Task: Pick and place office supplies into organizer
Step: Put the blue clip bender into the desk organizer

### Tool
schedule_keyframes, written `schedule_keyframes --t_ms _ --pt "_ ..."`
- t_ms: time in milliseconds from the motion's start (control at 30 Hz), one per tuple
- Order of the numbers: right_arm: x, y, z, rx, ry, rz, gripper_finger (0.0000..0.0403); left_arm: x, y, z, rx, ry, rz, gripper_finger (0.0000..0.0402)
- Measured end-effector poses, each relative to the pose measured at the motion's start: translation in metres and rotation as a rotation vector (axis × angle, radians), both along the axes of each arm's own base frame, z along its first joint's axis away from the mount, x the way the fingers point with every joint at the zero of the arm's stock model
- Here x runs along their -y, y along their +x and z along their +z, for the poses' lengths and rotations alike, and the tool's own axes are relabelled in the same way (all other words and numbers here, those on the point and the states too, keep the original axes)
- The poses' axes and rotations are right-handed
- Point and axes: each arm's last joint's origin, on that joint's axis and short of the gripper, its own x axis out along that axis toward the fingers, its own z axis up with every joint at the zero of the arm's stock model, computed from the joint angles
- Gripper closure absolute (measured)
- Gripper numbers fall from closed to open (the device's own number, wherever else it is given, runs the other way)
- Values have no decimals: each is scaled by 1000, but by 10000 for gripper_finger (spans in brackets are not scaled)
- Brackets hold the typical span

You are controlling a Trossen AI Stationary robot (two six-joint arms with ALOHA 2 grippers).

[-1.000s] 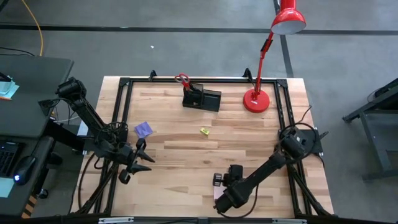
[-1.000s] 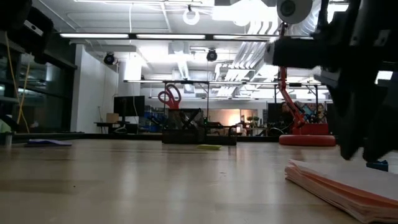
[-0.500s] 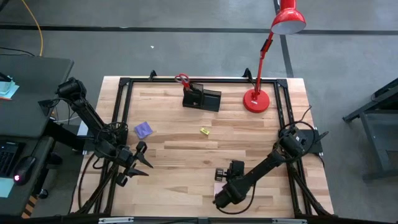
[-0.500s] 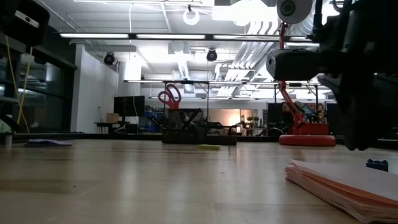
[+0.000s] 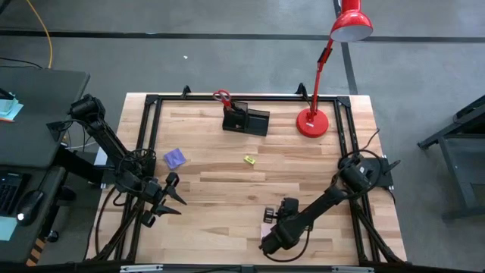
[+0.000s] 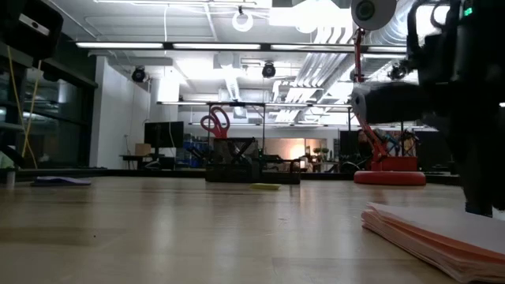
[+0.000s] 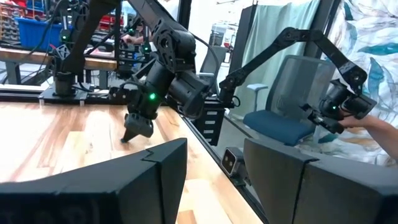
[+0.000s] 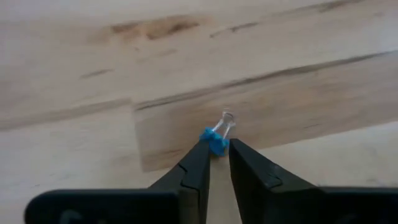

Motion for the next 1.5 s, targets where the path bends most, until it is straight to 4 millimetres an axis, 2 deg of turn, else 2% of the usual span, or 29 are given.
schedule_keyframes --t_ms 300,433,667,900,1267,1367,1500 --pt "-1 0 -4 -8 8 -9 336 0 0 0 1 7 0 252" --pt "1 -1 -3 -34 -20 38 336 0 0 0 -1 9 0 252" --pt "-6 -3 -4 -107 9 336 336 0 0 -1 -2 20 0 252" --pt "-22 -9 10 -253 100 697 336 0 0 -1 5 46 2 252" --pt "-48 -38 45 -79 -172 915 336 0 0 -7 -37 76 7 252" --pt "-48 -27 46 -24 -253 1015 336 -1 1 -4 -21 61 53 252" --pt "-37 13 44 67 -252 1197 336 -3 1 0 4 24 120 252"
